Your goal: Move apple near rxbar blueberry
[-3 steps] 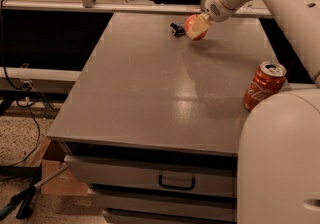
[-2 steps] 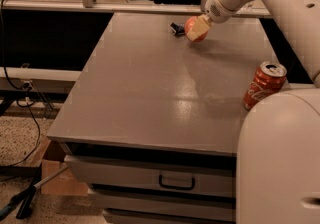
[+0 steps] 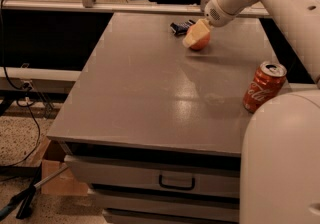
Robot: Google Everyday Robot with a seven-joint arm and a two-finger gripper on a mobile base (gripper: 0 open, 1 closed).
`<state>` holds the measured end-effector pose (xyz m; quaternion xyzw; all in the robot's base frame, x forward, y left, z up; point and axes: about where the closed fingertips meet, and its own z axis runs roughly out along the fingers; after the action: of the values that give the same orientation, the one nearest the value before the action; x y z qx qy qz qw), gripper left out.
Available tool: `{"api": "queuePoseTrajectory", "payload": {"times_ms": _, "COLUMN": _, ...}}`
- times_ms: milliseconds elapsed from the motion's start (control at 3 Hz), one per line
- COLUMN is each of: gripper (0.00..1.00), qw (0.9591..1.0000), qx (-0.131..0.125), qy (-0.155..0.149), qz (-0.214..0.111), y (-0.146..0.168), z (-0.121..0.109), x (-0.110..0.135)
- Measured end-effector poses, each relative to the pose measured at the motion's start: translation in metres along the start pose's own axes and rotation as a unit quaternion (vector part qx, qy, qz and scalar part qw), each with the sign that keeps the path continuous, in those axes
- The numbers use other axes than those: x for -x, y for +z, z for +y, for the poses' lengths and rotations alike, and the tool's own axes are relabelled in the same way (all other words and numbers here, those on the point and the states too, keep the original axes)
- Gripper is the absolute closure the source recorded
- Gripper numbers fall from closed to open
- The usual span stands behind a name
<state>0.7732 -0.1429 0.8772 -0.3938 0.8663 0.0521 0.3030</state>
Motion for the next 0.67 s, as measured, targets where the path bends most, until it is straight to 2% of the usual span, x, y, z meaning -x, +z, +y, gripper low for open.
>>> {"api": "queuePoseTrajectory", "payload": {"times_ms": 333, "gripper": 0.00, "qw": 0.9999, "qx": -0.011, "qy": -0.010, "qz": -0.006, "y": -0.021, "z": -0.003, "x": -0.005}}
{"api": "queuePoseTrajectory", "payload": {"times_ms": 667, "gripper": 0.00, "qw": 0.9977, "qx": -0.062, "qy": -0.020, "qz": -0.016, "y": -0.091, "z": -0.023, "x": -0.025}}
